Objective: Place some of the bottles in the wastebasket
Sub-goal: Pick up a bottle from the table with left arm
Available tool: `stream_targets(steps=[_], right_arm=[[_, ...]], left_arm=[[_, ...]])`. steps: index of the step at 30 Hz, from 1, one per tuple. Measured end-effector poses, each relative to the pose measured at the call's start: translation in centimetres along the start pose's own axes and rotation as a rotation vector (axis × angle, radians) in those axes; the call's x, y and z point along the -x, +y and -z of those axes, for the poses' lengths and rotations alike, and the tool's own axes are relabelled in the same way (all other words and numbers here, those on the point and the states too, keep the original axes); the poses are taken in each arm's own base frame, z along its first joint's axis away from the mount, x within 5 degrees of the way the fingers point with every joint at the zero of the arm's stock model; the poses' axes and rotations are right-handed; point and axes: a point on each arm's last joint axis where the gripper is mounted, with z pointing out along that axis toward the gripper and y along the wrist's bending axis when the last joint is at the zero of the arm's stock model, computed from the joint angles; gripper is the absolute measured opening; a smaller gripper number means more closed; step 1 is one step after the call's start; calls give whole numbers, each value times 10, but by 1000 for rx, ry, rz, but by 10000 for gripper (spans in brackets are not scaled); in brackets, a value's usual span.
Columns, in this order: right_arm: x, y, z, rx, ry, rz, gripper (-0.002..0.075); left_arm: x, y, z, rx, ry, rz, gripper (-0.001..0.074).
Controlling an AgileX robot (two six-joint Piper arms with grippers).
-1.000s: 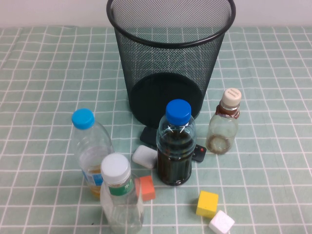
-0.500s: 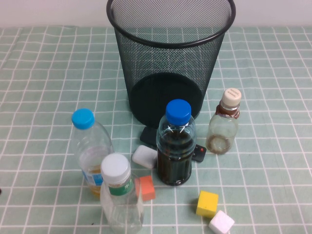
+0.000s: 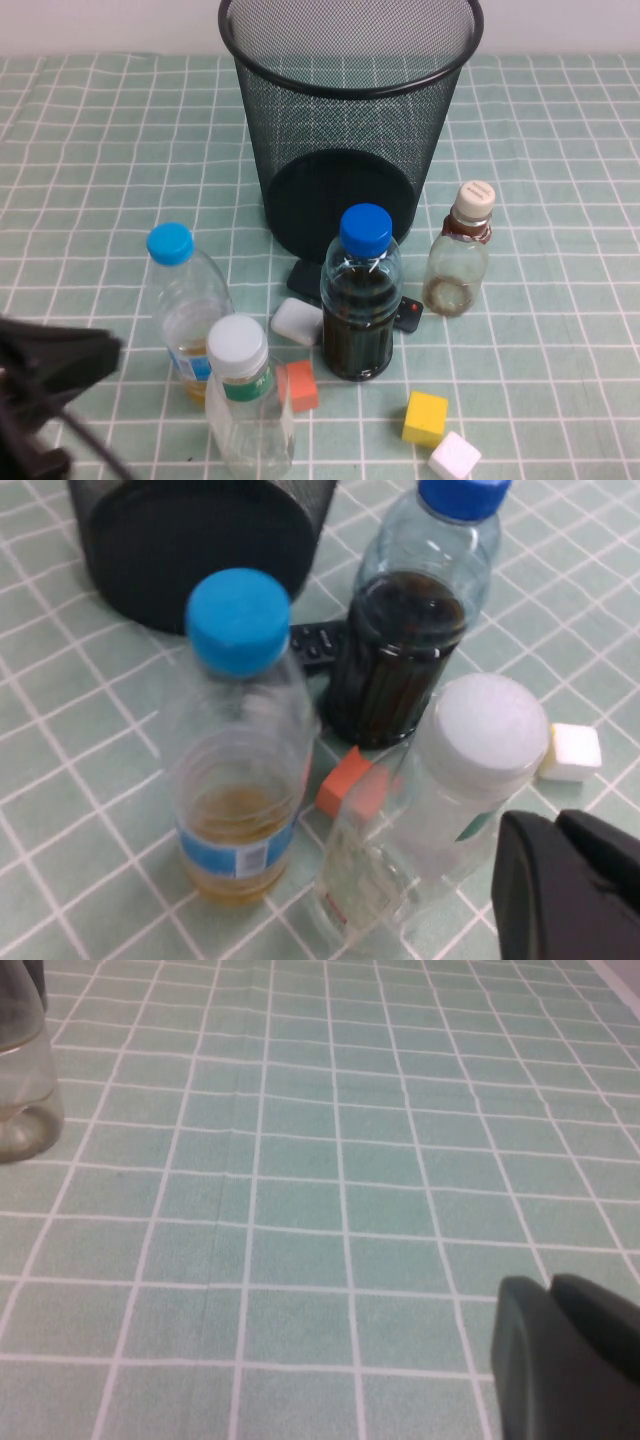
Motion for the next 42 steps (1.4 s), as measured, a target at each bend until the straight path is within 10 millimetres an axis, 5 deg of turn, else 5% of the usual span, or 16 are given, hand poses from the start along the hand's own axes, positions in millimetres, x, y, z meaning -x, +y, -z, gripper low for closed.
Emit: stream_targets(steps=[4, 8, 20, 23, 27, 29, 42], right_arm=[[0, 0, 0, 0, 0, 0, -8], [0, 0, 0, 0, 0, 0, -8], [0, 0, 0, 0, 0, 0, -8], [0, 0, 0, 0, 0, 0, -8], [0, 0, 0, 0, 0, 0, -8], [0, 0, 0, 0, 0, 0, -8], [0, 0, 0, 0, 0, 0, -8]], left_arm=[[12, -4, -27, -91, 15, -117, -6], [14, -7, -34, -85, -110, -174, -6], [-48, -23, -56, -132, -371, -261, 13], [-49, -28, -56, -143, -457, -329, 125], [-42, -30, -57, -124, -551, -334, 402], [-38, -30, -63, -104, -565, -306, 472], [-40, -26, -123, 29, -447, -176, 514]])
